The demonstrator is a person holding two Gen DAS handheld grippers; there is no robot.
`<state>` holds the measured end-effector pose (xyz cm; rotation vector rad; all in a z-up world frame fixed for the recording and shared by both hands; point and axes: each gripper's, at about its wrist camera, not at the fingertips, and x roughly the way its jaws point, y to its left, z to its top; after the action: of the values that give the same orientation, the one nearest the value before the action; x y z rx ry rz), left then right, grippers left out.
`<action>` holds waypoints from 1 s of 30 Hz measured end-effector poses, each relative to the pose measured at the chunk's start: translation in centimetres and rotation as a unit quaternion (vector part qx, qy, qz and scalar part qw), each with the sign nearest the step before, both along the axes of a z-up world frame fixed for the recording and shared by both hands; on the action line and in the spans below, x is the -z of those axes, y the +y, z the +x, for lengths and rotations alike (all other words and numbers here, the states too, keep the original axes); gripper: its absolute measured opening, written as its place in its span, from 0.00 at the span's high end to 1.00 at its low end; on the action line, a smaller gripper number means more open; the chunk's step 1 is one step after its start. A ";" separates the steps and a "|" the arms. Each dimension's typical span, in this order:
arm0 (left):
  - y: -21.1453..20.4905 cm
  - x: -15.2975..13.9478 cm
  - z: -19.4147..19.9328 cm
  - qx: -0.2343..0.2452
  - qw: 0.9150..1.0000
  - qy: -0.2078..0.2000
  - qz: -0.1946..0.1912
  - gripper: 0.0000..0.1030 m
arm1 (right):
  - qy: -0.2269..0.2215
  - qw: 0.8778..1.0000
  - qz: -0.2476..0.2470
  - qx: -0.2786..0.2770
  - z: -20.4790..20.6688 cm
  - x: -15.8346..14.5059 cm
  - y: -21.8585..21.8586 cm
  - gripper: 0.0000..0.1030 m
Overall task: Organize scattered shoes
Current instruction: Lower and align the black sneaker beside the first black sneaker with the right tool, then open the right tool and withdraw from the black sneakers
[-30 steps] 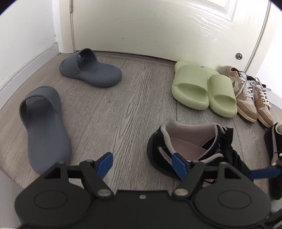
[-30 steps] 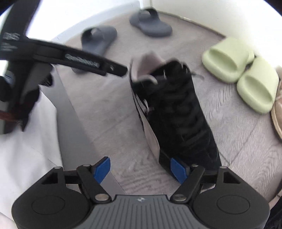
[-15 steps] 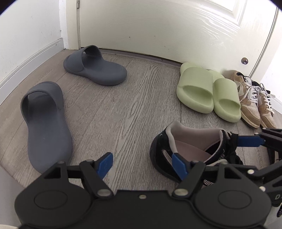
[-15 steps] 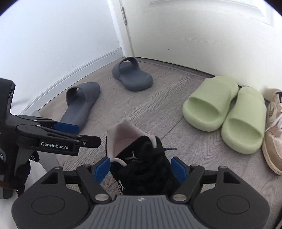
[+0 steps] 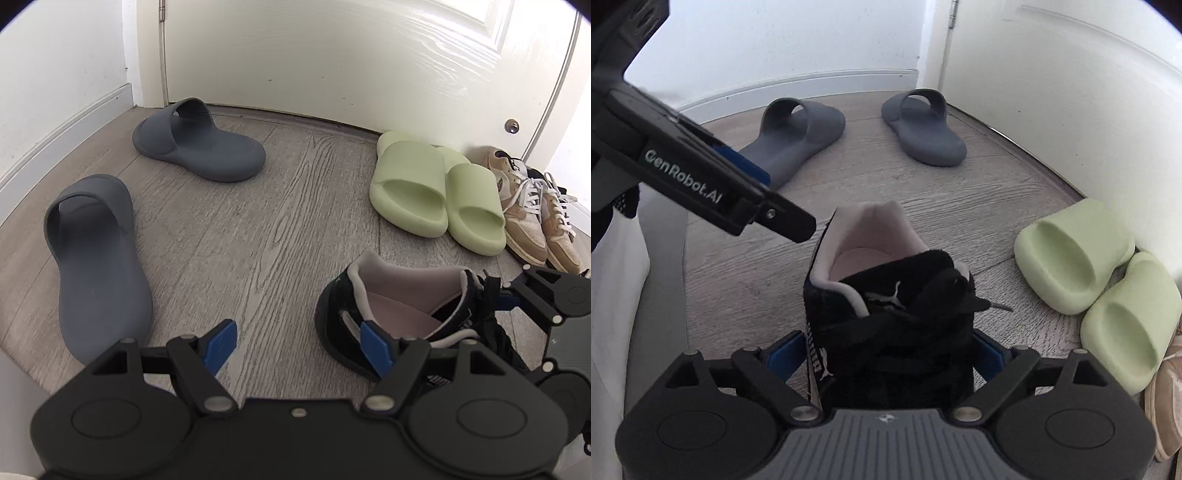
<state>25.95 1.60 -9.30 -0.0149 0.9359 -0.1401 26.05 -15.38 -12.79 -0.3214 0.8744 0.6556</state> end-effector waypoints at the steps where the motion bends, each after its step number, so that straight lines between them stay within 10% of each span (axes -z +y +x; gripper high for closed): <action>1: 0.0 0.0 0.0 0.000 1.000 0.000 -0.001 0.28 | 0.002 1.000 -0.002 0.020 0.1 -0.2 0.2 0.23; 10: 0.4 -0.2 0.0 -0.005 1.000 -0.003 -0.009 0.28 | 0.044 0.966 0.030 0.254 0.2 -0.8 -4.3 0.38; 16: 0.1 -0.4 -0.2 0.002 1.000 -0.012 -0.004 0.28 | 0.052 0.887 0.022 0.459 -1.8 -0.4 -10.6 0.38; 26: 0.3 -0.2 -0.3 -0.005 1.000 -0.013 0.000 0.28 | 0.047 0.808 0.023 0.586 -4.3 -0.1 -17.2 0.38; 30: 0.4 -0.2 -0.3 -0.010 1.000 -0.013 0.001 0.28 | 0.042 0.809 -0.004 0.587 -4.3 0.1 -17.7 0.38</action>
<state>25.69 2.03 -9.12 -0.0202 0.9106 -0.1208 21.74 -33.06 -12.91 0.2724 0.9724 -0.5029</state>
